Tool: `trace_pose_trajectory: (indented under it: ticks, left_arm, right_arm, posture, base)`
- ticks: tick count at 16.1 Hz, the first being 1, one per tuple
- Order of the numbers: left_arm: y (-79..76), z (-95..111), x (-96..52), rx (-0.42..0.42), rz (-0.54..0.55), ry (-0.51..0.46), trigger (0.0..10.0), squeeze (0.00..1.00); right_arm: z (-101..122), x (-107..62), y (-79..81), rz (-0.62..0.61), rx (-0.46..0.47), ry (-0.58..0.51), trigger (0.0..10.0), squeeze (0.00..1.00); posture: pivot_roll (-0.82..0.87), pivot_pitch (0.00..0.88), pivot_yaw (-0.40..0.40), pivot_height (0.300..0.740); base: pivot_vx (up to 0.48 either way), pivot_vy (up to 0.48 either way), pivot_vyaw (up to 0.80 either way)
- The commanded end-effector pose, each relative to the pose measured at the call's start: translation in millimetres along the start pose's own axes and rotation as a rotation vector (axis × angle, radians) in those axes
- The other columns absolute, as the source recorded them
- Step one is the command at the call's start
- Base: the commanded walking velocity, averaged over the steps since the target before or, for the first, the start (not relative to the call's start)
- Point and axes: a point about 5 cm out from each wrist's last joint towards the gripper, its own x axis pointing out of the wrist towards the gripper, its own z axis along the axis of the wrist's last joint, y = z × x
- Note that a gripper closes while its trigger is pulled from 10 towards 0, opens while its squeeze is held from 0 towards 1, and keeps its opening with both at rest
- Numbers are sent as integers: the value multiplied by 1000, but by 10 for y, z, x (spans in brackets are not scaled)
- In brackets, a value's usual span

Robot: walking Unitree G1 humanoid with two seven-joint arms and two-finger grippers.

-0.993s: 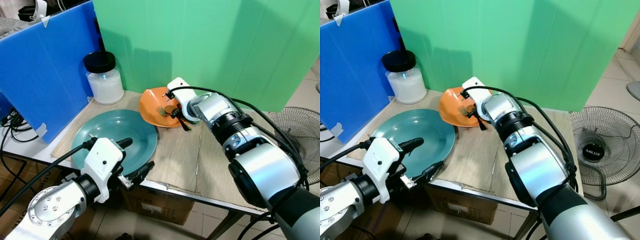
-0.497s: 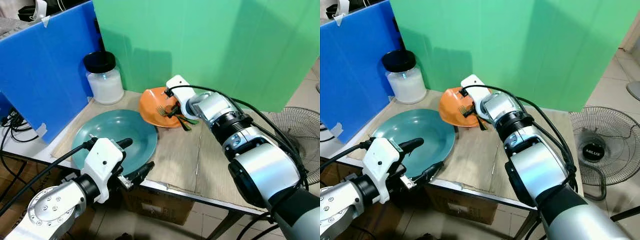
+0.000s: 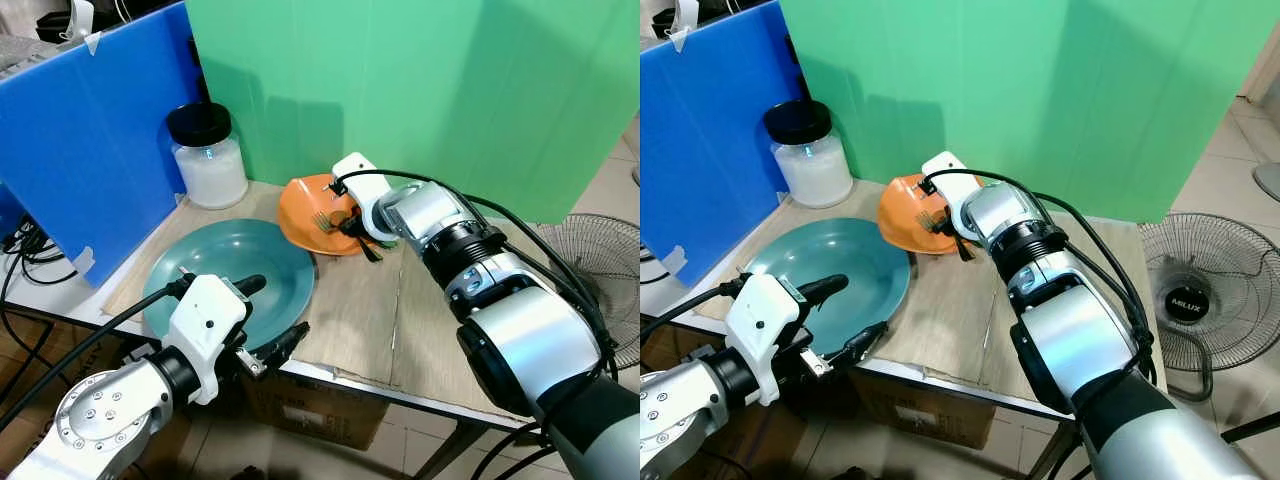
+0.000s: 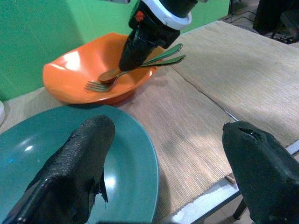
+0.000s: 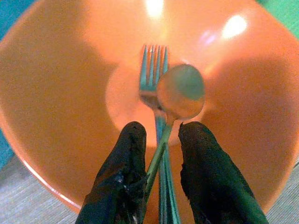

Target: Setting the table

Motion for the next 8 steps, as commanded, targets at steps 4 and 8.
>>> trace_pose_trajectory:
  ticks: [4, 8]
  left_arm:
    - [5, -1, 6, 8, -14, 3, 10000, 0]
    - [7, 0, 5, 10, -13, 3, 10000, 0]
  right_arm:
    - [-99, 35, 27, 12, 4, 46, 3647, 0]
    - [-97, 30, 21, 11, 2, 47, 0, 0]
  posture:
    - [10, 0, 44, 740]
    - [10, 0, 43, 740]
  base:
    - [0, 0, 0]
    - [0, 0, 0]
